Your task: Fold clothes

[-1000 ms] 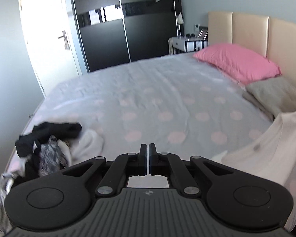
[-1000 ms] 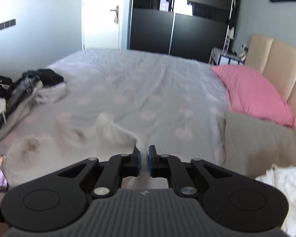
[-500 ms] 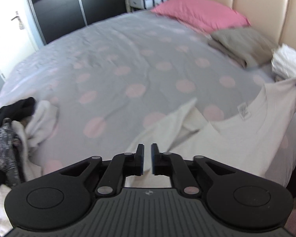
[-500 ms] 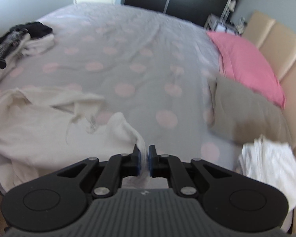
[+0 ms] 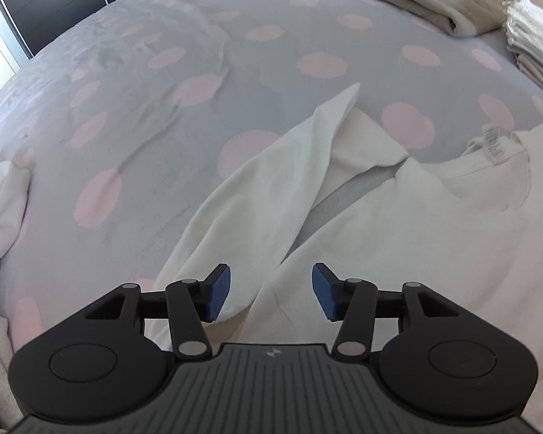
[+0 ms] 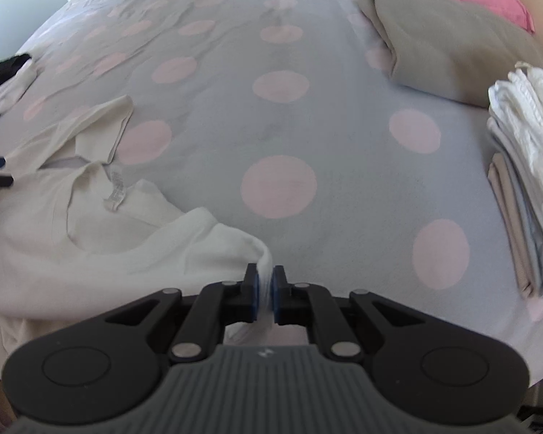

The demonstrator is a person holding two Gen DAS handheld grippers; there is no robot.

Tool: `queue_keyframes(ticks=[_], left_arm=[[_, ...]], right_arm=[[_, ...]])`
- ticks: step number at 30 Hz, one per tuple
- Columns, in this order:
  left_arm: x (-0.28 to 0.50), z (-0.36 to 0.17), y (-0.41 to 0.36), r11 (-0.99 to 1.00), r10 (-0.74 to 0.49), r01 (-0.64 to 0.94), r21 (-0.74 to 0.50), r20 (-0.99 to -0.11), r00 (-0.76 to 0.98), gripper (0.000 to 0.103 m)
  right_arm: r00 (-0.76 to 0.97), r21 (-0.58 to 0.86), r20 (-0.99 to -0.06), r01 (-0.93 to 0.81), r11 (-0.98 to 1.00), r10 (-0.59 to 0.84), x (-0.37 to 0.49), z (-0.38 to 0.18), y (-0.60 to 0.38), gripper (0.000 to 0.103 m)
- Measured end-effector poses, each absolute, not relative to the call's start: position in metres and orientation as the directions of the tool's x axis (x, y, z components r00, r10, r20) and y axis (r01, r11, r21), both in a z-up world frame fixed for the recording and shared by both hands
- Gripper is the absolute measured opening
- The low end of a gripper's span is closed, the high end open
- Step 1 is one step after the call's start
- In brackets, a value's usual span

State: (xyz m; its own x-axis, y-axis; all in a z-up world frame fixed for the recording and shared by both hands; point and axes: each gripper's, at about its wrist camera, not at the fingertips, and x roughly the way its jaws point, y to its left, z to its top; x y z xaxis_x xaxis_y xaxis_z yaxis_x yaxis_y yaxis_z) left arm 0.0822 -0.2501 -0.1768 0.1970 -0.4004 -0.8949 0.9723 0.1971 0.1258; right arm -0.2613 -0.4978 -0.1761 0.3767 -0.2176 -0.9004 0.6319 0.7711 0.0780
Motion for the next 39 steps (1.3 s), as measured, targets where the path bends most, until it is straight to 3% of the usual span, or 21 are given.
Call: queue_keyframes(ticks=[6,9,12,14,16,20,25,32,39], left_arm=[[0.077,-0.201,-0.252,0.152,-0.391,0.982,0.115,-0.905,0.167,0.045],[0.072,-0.205,-0.251,0.139,-0.415,0.985,0.1,-0.897,0.15,0.029],[0.07,-0.205,-0.25,0.142,-0.421,0.986,0.089,-0.896,0.142,0.022],[0.071,-0.205,-0.251,0.159,-0.419,0.982,0.1,-0.894,0.159,0.009],[0.074,-0.2,-0.25,0.195,-0.423,0.976,0.093,-0.89,0.17,0.006],[0.08,-0.168,-0.243,0.274,-0.466,0.959,0.074,-0.862,0.2,0.005],[0.083,-0.088,-0.215,0.369,-0.576,0.927,0.067,-0.766,0.284,0.005],[0.062,0.033,-0.169,0.461,-0.703,0.877,0.137,-0.546,0.455,0.005],[0.028,0.148,-0.11,0.548,-0.792,0.831,0.097,-0.259,0.552,0.005]], right_arm=[[0.361,0.07,-0.911,0.614,0.786,-0.201,-0.252,-0.184,-0.5,0.008],[0.348,0.065,-0.918,0.608,0.791,-0.192,-0.249,-0.189,-0.501,0.008],[0.349,0.066,-0.917,0.609,0.791,-0.192,-0.248,-0.191,-0.502,0.009],[0.35,0.067,-0.917,0.609,0.79,-0.192,-0.247,-0.192,-0.503,0.009],[0.353,0.069,-0.916,0.61,0.79,-0.193,-0.247,-0.192,-0.503,0.009],[0.375,0.075,-0.903,0.618,0.782,-0.21,-0.252,-0.186,-0.501,0.008],[0.446,0.053,-0.85,0.604,0.796,-0.281,-0.258,-0.157,-0.491,0.008],[0.579,-0.066,-0.648,0.604,0.794,-0.495,-0.248,-0.063,-0.46,0.006],[0.7,-0.152,-0.29,0.64,0.753,-0.653,-0.261,0.076,-0.413,0.005]])
